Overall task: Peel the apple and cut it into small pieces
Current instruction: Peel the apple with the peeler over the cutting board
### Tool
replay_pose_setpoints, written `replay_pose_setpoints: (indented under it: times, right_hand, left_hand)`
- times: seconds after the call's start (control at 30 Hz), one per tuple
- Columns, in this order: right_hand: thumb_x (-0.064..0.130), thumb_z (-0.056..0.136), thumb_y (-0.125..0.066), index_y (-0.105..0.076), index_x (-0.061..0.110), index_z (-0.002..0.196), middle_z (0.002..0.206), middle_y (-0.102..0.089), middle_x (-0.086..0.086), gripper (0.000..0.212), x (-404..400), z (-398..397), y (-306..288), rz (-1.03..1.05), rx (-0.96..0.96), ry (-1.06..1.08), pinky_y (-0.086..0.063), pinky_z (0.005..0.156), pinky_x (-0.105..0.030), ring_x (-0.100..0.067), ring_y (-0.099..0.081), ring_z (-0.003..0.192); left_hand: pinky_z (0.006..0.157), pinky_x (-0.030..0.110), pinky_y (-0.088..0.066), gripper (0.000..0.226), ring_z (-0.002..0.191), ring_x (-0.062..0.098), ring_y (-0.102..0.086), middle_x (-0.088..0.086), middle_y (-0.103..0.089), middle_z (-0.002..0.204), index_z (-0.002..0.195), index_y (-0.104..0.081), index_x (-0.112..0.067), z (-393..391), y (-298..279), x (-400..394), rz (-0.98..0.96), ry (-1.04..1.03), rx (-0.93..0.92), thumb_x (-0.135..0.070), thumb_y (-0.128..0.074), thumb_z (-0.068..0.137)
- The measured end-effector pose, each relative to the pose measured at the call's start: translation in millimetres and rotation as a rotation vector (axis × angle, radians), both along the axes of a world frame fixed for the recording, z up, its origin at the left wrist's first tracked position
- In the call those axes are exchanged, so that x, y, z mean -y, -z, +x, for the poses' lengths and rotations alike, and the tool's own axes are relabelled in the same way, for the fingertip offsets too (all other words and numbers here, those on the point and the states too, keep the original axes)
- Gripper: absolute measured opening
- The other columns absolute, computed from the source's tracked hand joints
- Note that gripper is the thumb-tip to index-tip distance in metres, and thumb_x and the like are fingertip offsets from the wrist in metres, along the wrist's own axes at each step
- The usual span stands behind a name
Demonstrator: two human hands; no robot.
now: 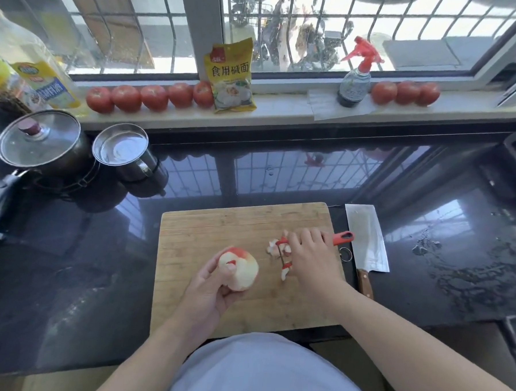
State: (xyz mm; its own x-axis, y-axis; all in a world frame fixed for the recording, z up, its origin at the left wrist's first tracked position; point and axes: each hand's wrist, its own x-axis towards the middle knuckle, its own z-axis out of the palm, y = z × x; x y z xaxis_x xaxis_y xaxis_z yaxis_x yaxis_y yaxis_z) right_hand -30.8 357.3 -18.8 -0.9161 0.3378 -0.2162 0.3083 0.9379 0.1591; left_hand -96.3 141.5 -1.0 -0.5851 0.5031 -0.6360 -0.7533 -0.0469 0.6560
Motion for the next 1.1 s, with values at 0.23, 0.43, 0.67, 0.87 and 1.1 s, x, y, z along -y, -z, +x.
replay_pose_setpoints:
  times: [0.23,0.43,0.67,0.87,1.1]
  right_hand:
    - [0.010,0.078,-0.047,-0.059,0.016,0.097,0.089,-0.056,-0.005,0.023,9.3,4.2,-7.7,-0.025,-0.070,-0.012,-0.039,0.074,-0.040,-0.029,-0.049,0.083]
    - [0.014,0.092,-0.042,-0.063,0.015,0.114,0.085,-0.054,-0.002,0.030,35.2,0.9,-29.9,-0.154,-0.497,-0.284,-0.041,0.078,-0.040,-0.026,-0.048,0.080]
    - [0.008,0.092,-0.039,-0.062,0.015,0.097,0.080,-0.051,-0.002,0.024,29.3,-3.0,-16.3,-0.095,-0.474,-0.180,-0.040,0.077,-0.039,-0.026,-0.047,0.078]
    - [0.012,0.076,-0.046,-0.056,0.013,0.107,0.093,-0.053,-0.007,0.032,-0.4,5.7,11.1,0.044,0.009,0.014,-0.038,0.080,-0.042,-0.030,-0.048,0.088]
    - [0.016,0.094,-0.042,-0.047,0.008,0.126,0.107,-0.055,-0.008,0.033,-2.7,3.4,7.9,0.092,0.126,0.022,-0.037,0.088,-0.039,-0.028,-0.048,0.099]
  left_hand:
    - [0.093,0.050,-0.059,0.053,0.100,0.039,-0.071,0.018,-0.071,0.114,0.137,-0.053,-0.008,-2.7,-1.7,-2.9,0.098,-0.103,0.144,-0.014,-0.069,0.087]
    - [0.077,0.035,-0.060,0.050,0.108,0.029,-0.067,0.021,-0.067,0.127,0.135,-0.055,-0.008,-2.8,-2.0,-5.4,0.065,-0.058,0.108,-0.022,-0.069,0.090]
    - [0.091,0.040,-0.057,0.046,0.104,0.025,-0.066,0.012,-0.071,0.120,0.133,-0.060,-0.010,1.8,-4.3,-11.6,0.082,-0.021,0.095,-0.020,-0.070,0.089]
    - [0.095,0.041,-0.056,0.052,0.110,0.026,-0.064,0.012,-0.070,0.125,0.135,-0.061,-0.012,1.2,-2.2,-5.8,0.089,0.059,0.120,-0.027,-0.076,0.087]
    - [0.063,0.030,-0.039,0.039,0.074,0.020,-0.055,0.015,-0.071,0.100,0.131,-0.059,-0.008,-5.1,4.2,-10.5,-0.022,0.008,0.249,-0.030,-0.050,0.100]
